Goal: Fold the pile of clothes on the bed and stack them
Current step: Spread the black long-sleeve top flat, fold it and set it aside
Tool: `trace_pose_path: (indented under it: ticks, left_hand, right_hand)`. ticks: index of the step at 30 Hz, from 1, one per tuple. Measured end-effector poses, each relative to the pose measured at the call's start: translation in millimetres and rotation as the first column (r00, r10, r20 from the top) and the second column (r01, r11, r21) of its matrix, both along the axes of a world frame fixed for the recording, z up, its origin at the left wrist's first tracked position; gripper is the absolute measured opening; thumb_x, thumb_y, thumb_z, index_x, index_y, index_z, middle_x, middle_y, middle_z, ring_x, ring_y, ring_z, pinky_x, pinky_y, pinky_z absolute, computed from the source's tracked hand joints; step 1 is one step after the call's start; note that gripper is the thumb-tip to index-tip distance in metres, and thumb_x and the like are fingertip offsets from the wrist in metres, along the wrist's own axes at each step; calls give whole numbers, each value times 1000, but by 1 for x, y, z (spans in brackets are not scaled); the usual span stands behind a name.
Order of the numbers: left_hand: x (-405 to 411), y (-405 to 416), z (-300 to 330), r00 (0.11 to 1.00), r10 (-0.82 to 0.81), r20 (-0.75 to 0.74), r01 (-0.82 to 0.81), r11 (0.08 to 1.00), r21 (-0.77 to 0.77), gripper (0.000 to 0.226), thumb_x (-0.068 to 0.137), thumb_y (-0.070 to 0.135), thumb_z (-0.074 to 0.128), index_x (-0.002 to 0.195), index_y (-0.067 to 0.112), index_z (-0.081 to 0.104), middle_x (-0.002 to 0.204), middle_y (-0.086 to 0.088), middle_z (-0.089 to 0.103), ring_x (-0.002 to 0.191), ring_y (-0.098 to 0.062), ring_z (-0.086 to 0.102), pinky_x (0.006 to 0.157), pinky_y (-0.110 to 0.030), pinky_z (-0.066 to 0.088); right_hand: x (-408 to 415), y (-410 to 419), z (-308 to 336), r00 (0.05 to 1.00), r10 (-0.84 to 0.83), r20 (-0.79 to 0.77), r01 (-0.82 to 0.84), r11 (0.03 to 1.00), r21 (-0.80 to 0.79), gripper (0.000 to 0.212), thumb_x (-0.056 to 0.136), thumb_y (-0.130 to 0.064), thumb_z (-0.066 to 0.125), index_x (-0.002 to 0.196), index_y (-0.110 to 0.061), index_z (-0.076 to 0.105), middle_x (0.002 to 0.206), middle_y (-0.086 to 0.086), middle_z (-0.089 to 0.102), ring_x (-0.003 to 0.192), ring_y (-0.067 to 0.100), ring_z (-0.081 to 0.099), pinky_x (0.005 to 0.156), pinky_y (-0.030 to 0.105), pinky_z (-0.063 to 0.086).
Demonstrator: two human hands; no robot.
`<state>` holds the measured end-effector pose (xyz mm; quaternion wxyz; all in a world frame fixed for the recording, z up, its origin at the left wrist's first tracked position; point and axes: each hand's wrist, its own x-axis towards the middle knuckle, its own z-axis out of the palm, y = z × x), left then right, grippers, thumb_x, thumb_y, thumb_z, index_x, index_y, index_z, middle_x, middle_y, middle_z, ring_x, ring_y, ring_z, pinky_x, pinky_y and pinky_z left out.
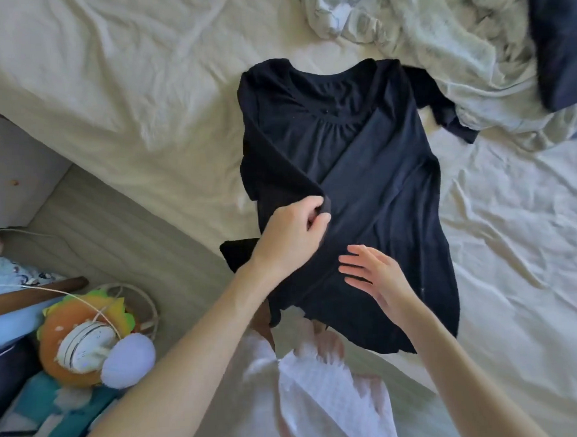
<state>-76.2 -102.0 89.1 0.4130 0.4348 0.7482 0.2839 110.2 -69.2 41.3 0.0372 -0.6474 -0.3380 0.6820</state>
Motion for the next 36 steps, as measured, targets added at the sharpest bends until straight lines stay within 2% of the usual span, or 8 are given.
trace_pose_path:
  ticks: [5,9,12,16,20,29,33,36]
  left_hand:
    - [104,19,-34,944,-290,157,319,923,-217,60,96,24,50,149,18,23,152,0,30,138,-16,30,110,-33,28]
    - [108,-2,-70,952,-89,-293,31,980,-197,63,88,18,61,143,12,31,146,-8,33,135,-25,29,109,-39,30]
    - [91,-15,-95,962,103,-252,-177,940,-292,61,87,24,63,141,16,34,141,-10,35,128,-29,35,101,-40,35]
    - [104,-13,-108,930,-149,-335,-21,890,-456,38,86,38,63,119,20,53,125,-4,47,119,-26,39,98,-41,32]
    - [141,-17,-91,884,-156,-440,30,960,-280,25,91,38,57,100,14,55,95,-1,60,93,-24,58,88,-35,35]
    - [206,-19,-70,910,-356,211,403,877,-260,46,98,29,43,143,28,35,146,13,37,130,-5,39,98,-18,29]
    - [191,-14,-81,993,-25,115,54,964,-260,29,98,19,43,124,22,56,125,9,57,110,-2,52,91,-16,37]
    - [172,-12,-87,891,426,154,-353,866,-353,22,97,14,46,115,21,57,117,1,61,98,-7,60,86,-24,49]
  right_hand:
    - [80,9,-15,991,-135,-14,134,989,-58,35,96,-35,52,127,-21,52,115,1,65,108,19,62,85,38,53]
    - [99,18,-36,997,-74,37,77,994,-78,35,98,-33,50,130,-19,50,114,0,63,105,16,61,84,35,52]
    - [97,22,-49,999,-26,23,26,999,-30,29,98,-30,49,125,-21,52,109,-3,63,101,13,62,83,32,52]
    - [88,20,-51,999,-19,-49,17,999,-31,22,97,-30,50,116,-21,57,107,0,66,101,14,64,88,33,53]
    - [98,18,-46,992,-75,-101,70,996,-49,21,96,-34,51,109,-22,61,105,1,69,99,15,66,86,34,55]
    - [169,4,-41,967,-256,7,256,966,-33,39,89,-57,48,110,-26,58,110,-3,67,102,10,62,80,25,47]
    - [161,-7,-46,979,37,201,-83,971,224,62,78,-60,61,128,-26,46,120,-8,54,110,10,54,83,22,43]
    - [152,-26,-52,710,420,565,-672,643,367,79,75,-59,65,138,-21,37,136,-3,42,122,18,42,96,38,40]
